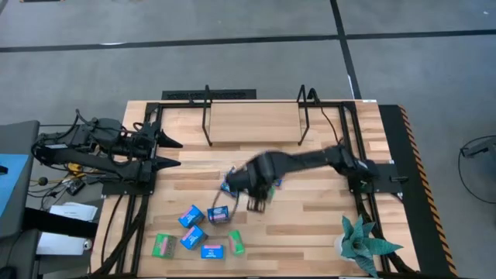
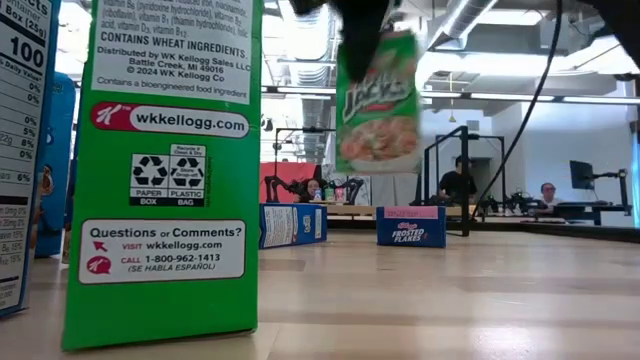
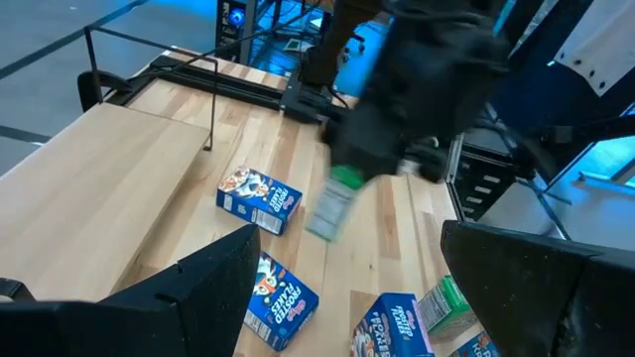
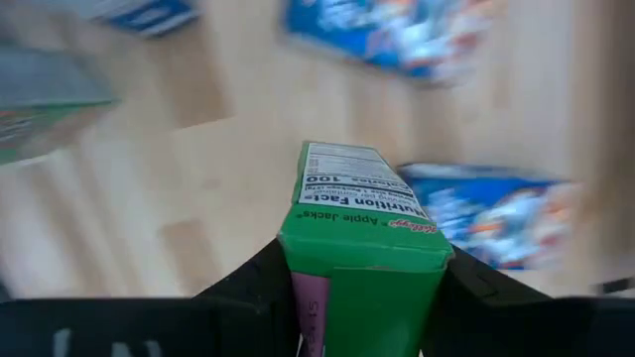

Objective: Stack cereal on shelf
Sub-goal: Put the right green cereal box on the shelf

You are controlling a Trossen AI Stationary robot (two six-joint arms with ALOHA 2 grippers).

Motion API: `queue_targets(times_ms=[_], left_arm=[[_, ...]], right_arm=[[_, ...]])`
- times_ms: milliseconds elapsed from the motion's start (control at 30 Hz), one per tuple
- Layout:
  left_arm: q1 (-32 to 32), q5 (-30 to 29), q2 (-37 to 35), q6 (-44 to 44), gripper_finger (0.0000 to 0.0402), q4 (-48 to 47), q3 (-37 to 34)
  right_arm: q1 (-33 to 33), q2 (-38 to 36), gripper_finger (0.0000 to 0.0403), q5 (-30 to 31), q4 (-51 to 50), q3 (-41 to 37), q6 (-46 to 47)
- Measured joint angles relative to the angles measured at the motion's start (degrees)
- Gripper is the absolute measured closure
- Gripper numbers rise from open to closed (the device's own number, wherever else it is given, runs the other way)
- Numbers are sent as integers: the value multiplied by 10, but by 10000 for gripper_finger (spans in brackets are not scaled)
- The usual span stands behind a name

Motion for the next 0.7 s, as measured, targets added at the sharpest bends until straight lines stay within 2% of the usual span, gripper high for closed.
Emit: queue_targets(times_ms=[233, 700], left_arm=[[0, -28, 0, -1, 97, 0, 0], [0, -85, 0, -1, 97, 0, 0]], right_arm=[[-88, -3, 238, 13, 21, 1, -117], [-204, -3, 238, 34, 194, 1, -283]])
